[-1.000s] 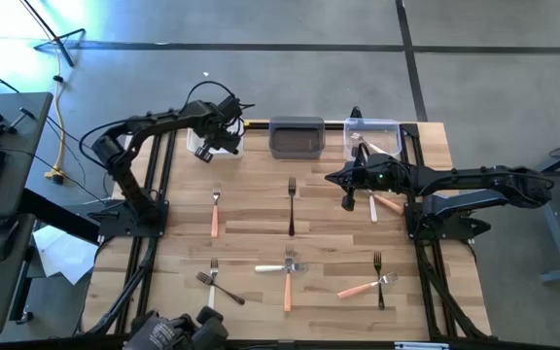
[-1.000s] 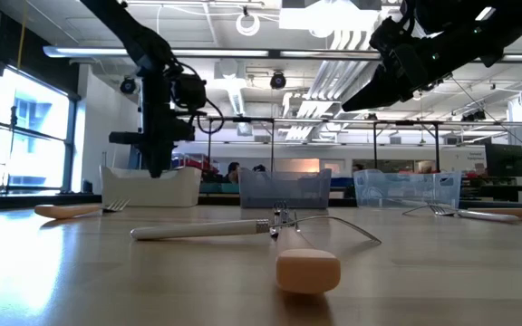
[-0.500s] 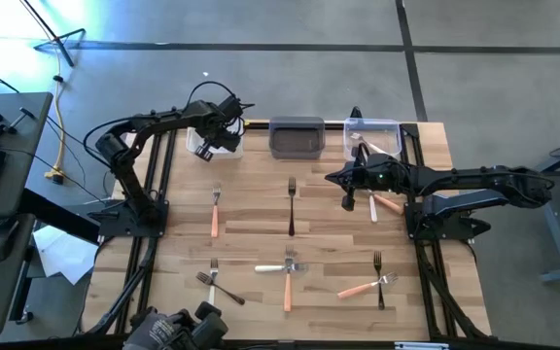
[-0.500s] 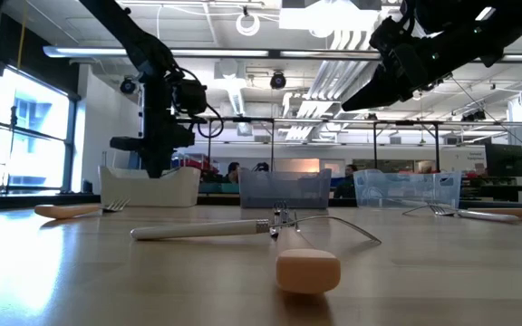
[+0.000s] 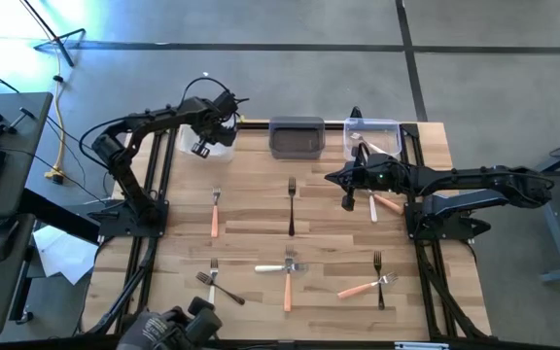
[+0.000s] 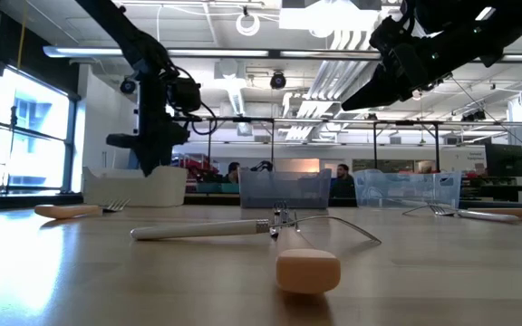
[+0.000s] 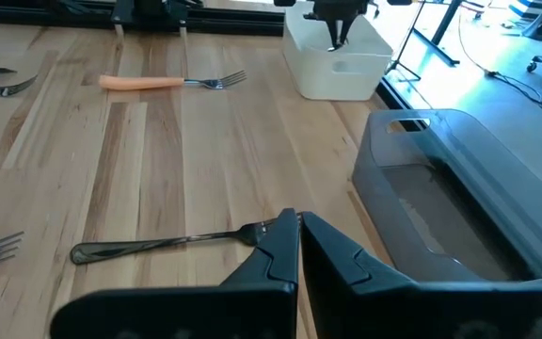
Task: Sort silverware by color (type)
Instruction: Put the top left black fork into the white bin
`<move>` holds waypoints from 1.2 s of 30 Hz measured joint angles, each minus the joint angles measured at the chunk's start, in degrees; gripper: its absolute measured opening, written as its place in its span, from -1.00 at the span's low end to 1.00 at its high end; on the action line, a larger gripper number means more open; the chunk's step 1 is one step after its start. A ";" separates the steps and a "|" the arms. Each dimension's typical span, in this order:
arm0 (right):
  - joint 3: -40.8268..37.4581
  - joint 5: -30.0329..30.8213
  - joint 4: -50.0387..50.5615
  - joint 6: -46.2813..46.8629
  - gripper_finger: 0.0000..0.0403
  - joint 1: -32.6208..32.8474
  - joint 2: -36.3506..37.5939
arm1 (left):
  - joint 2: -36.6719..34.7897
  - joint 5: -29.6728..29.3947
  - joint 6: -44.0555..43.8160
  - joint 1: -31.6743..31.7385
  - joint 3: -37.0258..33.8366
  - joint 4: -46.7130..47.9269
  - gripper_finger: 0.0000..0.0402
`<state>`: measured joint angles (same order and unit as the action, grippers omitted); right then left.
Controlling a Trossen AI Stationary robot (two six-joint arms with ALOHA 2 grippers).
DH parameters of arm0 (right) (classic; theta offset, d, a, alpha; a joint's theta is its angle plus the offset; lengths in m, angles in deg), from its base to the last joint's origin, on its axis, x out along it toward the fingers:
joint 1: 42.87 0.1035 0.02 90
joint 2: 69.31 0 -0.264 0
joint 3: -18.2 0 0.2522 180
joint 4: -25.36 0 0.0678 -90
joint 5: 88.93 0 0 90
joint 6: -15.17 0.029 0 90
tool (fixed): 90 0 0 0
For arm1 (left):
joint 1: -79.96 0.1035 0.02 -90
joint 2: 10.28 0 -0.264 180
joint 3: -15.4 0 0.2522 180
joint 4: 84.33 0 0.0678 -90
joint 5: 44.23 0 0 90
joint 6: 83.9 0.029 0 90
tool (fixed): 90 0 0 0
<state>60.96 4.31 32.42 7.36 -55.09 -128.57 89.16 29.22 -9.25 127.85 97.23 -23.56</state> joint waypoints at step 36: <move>0.00 0.00 0.00 0.00 -1.00 -0.02 -0.01 | 0.04 -16.90 10.99 -0.12 0.07 6.05 -0.98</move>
<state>60.96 4.31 32.42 7.36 -55.12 -128.58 89.20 12.32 1.74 127.73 97.30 -17.51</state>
